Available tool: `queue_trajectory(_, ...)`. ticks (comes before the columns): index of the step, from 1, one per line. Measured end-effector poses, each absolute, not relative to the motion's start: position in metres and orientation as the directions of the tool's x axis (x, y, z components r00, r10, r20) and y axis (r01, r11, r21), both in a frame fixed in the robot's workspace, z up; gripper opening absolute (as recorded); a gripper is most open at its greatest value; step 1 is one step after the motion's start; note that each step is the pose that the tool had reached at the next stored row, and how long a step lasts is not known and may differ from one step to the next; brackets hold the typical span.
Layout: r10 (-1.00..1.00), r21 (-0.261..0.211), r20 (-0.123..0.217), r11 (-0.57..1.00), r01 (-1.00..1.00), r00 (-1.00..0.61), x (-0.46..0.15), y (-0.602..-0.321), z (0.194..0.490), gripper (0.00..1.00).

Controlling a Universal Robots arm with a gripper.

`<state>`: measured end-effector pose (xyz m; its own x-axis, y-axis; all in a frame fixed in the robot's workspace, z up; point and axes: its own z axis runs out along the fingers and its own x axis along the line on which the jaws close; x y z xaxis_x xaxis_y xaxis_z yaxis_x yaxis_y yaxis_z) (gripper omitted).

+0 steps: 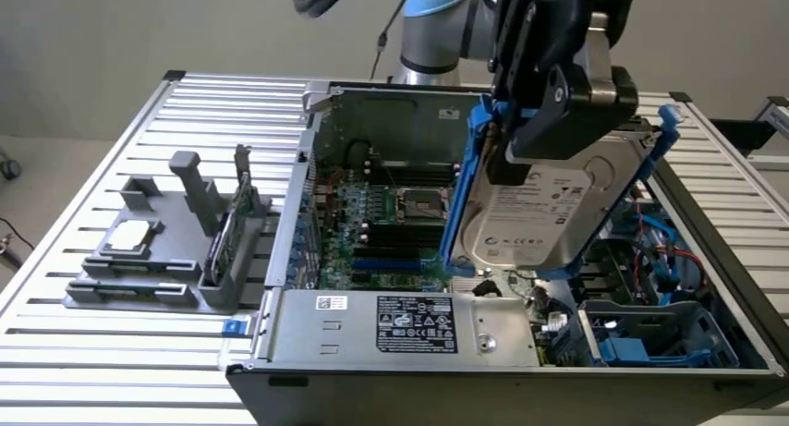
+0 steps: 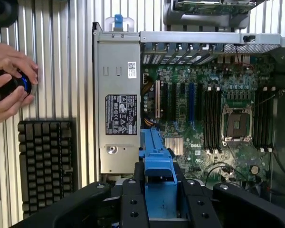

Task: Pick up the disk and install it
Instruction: 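Pick up the disk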

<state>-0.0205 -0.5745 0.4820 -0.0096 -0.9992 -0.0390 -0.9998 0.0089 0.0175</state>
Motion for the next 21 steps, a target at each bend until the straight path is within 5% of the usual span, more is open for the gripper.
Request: queue_trajectory(21, -0.999, 0.017, -0.038, 0.009, -1.000, -0.010, 0.063, -0.607, 0.482, 0.33)
